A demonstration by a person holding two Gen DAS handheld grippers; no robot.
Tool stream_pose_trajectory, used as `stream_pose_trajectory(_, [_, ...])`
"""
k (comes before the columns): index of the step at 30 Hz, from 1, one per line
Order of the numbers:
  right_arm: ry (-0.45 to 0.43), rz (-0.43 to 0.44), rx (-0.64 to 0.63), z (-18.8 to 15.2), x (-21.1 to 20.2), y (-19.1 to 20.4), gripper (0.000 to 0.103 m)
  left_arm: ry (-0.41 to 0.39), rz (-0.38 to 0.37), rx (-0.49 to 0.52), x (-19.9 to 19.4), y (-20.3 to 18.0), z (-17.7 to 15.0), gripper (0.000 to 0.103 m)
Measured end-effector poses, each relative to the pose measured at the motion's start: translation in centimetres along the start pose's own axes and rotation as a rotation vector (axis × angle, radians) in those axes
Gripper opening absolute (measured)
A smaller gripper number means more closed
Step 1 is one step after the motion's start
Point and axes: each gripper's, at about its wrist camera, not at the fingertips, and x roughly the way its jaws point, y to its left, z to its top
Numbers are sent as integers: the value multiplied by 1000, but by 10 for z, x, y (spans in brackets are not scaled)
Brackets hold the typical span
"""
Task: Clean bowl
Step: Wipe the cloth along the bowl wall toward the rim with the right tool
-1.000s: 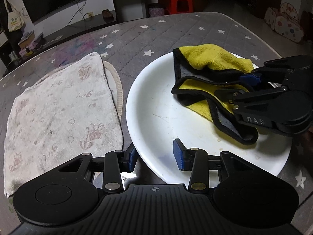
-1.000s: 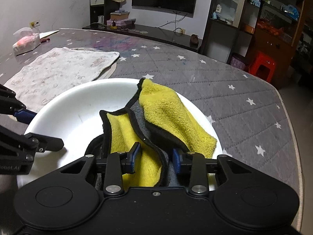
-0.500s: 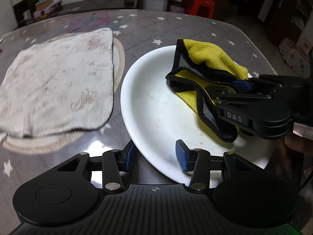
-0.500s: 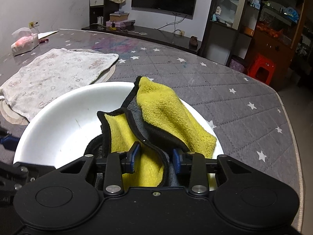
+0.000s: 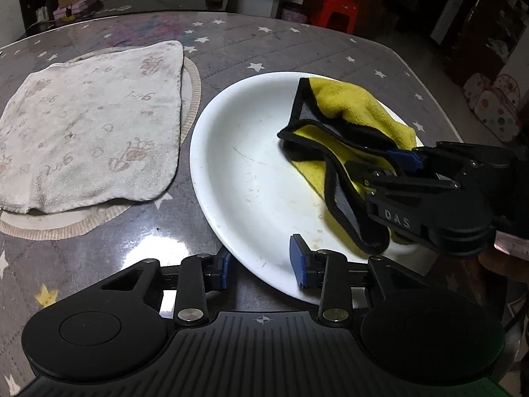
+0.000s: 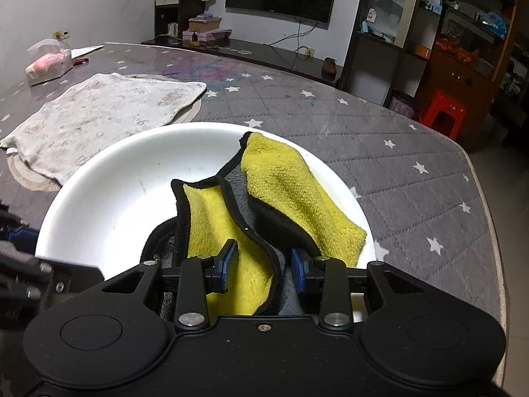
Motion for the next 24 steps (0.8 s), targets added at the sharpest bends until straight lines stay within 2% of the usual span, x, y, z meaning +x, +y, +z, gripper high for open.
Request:
stream_pose_trajectory(4, [11,8,-17,-5,-6,3,37,6,-11,25,0,2,2,37])
stream_pose_trajectory(15, [48,40,-79,-13,-21,15,37,5,27,157,1,5,14,36])
stream_pose_trajectory(24, [32,54,-45,-9,-15,11,36,-7,36,161,1,4,12,36])
